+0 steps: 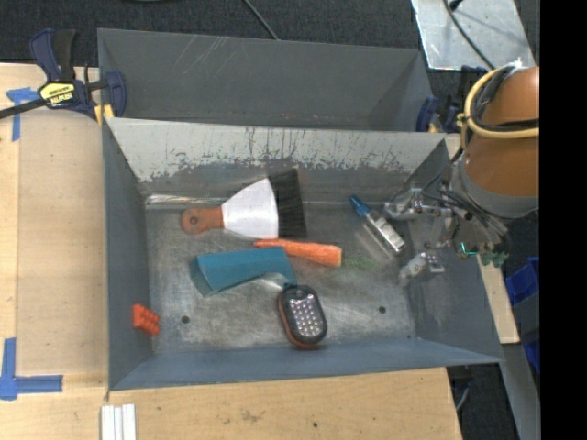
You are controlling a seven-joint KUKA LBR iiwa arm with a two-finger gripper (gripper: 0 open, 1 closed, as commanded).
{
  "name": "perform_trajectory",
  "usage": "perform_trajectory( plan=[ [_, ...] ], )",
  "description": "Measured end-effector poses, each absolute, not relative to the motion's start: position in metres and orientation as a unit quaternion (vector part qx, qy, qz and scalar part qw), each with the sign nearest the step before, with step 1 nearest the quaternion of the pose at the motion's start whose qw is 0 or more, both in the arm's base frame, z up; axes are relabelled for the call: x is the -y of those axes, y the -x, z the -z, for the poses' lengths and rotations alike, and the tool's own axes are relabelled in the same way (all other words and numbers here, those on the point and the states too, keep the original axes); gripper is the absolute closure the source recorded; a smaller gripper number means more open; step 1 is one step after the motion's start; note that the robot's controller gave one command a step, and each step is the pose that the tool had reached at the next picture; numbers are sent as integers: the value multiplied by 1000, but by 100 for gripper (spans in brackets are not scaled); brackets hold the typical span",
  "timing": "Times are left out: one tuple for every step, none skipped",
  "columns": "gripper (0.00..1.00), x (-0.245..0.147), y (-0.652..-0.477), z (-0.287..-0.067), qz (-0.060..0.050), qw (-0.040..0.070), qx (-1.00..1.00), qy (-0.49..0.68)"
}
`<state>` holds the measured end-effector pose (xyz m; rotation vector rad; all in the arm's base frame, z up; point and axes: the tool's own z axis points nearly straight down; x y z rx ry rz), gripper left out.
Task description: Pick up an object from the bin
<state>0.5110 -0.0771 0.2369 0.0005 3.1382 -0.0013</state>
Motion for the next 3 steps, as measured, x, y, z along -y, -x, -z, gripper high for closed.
perform_trajectory(
  plan=[
    [0, 61, -517, -200, 1, 6, -1000, 20],
    [0, 38, -556, -163, 0, 1, -999, 38],
    [100, -15, -543, -78, 2, 8, -1000, 14]
  ],
)
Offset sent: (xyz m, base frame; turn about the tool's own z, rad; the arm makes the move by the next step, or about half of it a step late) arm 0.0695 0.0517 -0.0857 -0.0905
